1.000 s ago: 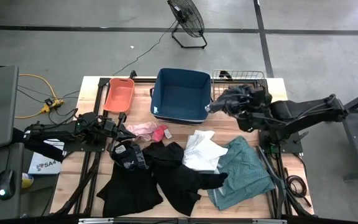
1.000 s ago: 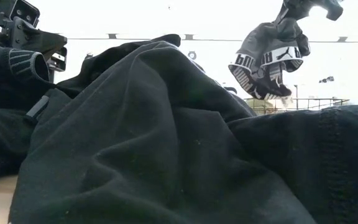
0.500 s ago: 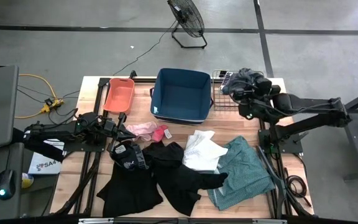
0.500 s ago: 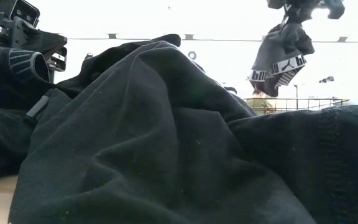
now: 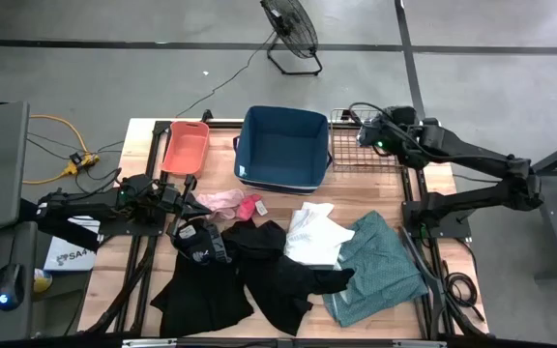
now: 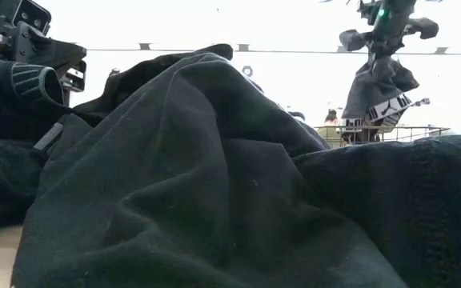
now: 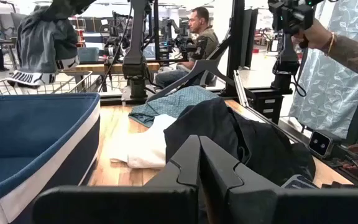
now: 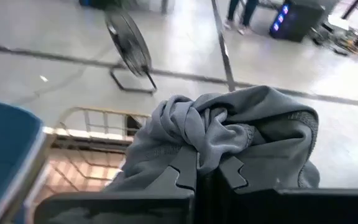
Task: Pick & Place Cloths
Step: Put the gray boxer into the gold wire basket, then put the blue sock into the orange bin
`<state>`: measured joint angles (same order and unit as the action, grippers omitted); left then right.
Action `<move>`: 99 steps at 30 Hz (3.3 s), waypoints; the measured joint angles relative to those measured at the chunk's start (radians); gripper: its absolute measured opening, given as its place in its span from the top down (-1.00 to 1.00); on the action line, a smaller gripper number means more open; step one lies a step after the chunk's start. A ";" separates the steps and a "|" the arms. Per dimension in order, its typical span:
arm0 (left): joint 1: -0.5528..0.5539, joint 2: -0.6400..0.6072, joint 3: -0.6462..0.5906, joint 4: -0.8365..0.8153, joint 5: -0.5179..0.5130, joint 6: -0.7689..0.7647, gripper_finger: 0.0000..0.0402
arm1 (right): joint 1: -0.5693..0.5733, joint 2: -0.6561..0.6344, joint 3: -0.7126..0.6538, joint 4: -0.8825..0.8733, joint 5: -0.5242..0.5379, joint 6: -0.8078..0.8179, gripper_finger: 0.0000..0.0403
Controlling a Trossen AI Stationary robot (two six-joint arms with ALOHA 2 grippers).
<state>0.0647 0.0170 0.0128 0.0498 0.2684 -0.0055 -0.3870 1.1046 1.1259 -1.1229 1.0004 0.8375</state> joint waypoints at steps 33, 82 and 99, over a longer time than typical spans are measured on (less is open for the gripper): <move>0.000 0.000 0.000 0.000 0.000 0.000 0.99 | -0.263 0.322 -0.001 0.167 -0.462 -0.162 0.88; 0.000 0.000 0.000 0.000 0.000 0.000 0.99 | 0.643 0.258 -0.001 0.224 -0.517 0.052 -0.13; 0.000 0.000 0.000 0.000 0.000 0.000 0.99 | 0.646 0.599 -0.002 0.428 -0.757 0.318 -0.13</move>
<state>0.0647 0.0172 0.0128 0.0496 0.2684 -0.0055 0.2588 1.7036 1.1244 -0.6948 0.2437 1.1555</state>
